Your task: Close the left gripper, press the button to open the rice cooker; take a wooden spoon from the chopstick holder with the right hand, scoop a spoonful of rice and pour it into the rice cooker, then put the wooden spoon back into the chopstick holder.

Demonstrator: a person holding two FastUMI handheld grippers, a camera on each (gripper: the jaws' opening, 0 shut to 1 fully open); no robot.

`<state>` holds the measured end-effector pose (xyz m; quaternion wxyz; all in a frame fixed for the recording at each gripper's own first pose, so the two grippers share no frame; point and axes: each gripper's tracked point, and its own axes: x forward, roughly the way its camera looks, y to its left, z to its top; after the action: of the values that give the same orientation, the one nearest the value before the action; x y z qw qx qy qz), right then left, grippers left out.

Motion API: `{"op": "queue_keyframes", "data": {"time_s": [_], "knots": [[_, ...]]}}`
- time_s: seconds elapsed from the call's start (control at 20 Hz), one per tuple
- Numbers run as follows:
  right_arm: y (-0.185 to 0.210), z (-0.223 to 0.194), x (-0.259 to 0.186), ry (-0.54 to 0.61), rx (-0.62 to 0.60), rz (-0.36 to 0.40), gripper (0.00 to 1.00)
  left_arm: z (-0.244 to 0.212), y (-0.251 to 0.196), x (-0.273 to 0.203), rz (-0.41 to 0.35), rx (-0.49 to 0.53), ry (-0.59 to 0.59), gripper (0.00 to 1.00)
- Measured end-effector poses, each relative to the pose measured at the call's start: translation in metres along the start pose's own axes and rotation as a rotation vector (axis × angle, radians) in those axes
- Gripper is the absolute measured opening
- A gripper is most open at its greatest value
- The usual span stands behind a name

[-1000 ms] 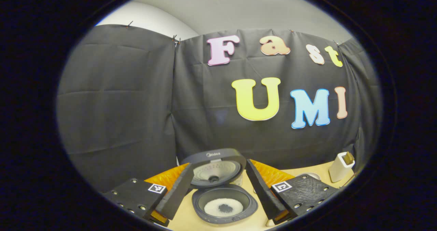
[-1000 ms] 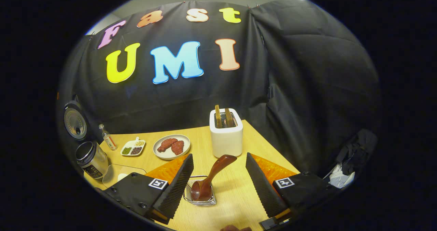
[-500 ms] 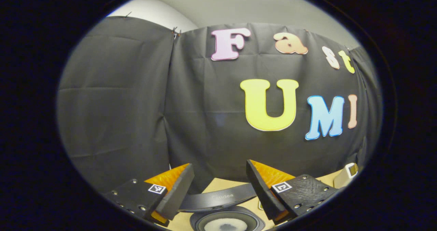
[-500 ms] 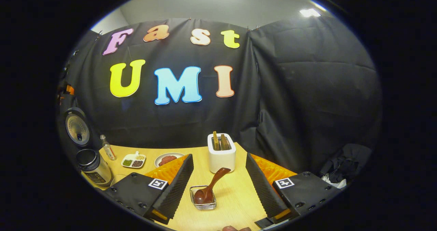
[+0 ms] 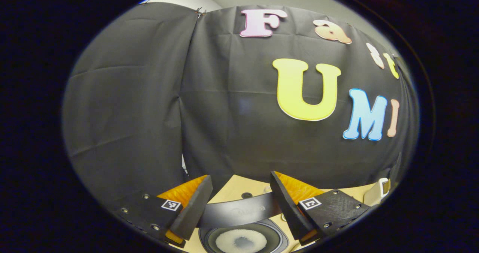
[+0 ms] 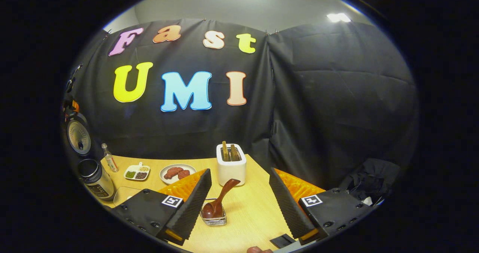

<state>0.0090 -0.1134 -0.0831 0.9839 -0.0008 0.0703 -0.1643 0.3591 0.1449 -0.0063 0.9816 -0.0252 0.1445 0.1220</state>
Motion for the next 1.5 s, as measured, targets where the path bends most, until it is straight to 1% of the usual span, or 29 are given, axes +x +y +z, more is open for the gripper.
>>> {"op": "queue_keyframes", "data": {"time_s": [0.05,0.1,0.15,0.2,0.3,0.35,0.4,0.55,0.85,1.1,1.15,1.2,1.25,1.5], "knots": [[0.002,-0.002,0.003,0.008,0.002,0.015,0.94,-0.001,-0.003,-0.007,0.002,0.006,-0.005,0.99],[0.004,-0.004,0.006,0.014,0.003,0.032,0.94,-0.006,-0.005,-0.015,0.008,0.003,0.005,1.00],[0.005,-0.005,0.011,0.018,-0.003,0.046,0.99,-0.013,-0.007,-0.023,0.009,-0.003,0.017,0.99],[0.005,-0.008,0.016,0.027,-0.016,0.059,0.99,-0.021,-0.011,-0.032,0.011,-0.013,0.033,1.00],[0.008,-0.013,0.024,0.045,-0.045,0.092,0.99,-0.044,-0.019,-0.048,0.019,-0.024,0.083,1.00],[0.012,-0.015,0.026,0.051,-0.051,0.114,0.94,-0.056,-0.023,-0.057,0.021,-0.030,0.107,0.99],[0.014,-0.016,0.029,0.055,-0.056,0.134,0.99,-0.071,-0.027,-0.064,0.022,-0.036,0.133,1.00],[0.018,-0.022,0.037,0.072,-0.066,0.175,0.99,-0.117,-0.039,-0.088,0.035,-0.054,0.208,1.00],[0.015,-0.041,0.041,0.122,-0.096,0.242,0.99,-0.199,-0.052,-0.108,0.078,-0.023,0.313,1.00],[0.005,-0.071,0.036,0.192,-0.099,0.282,0.99,-0.265,-0.057,-0.115,0.114,0.001,0.426,1.00],[0.003,-0.076,0.035,0.205,-0.100,0.288,0.99,-0.261,-0.055,-0.112,0.118,0.009,0.368,1.00],[0.001,-0.080,0.034,0.219,-0.098,0.297,0.99,-0.260,-0.054,-0.110,0.121,0.013,0.357,1.00],[-0.001,-0.084,0.033,0.229,-0.094,0.306,0.99,-0.264,-0.055,-0.117,0.125,0.008,0.360,1.00],[-0.006,-0.100,0.035,0.256,-0.101,0.341,0.99,-0.264,-0.053,-0.119,0.127,0.006,0.349,1.00]]}}
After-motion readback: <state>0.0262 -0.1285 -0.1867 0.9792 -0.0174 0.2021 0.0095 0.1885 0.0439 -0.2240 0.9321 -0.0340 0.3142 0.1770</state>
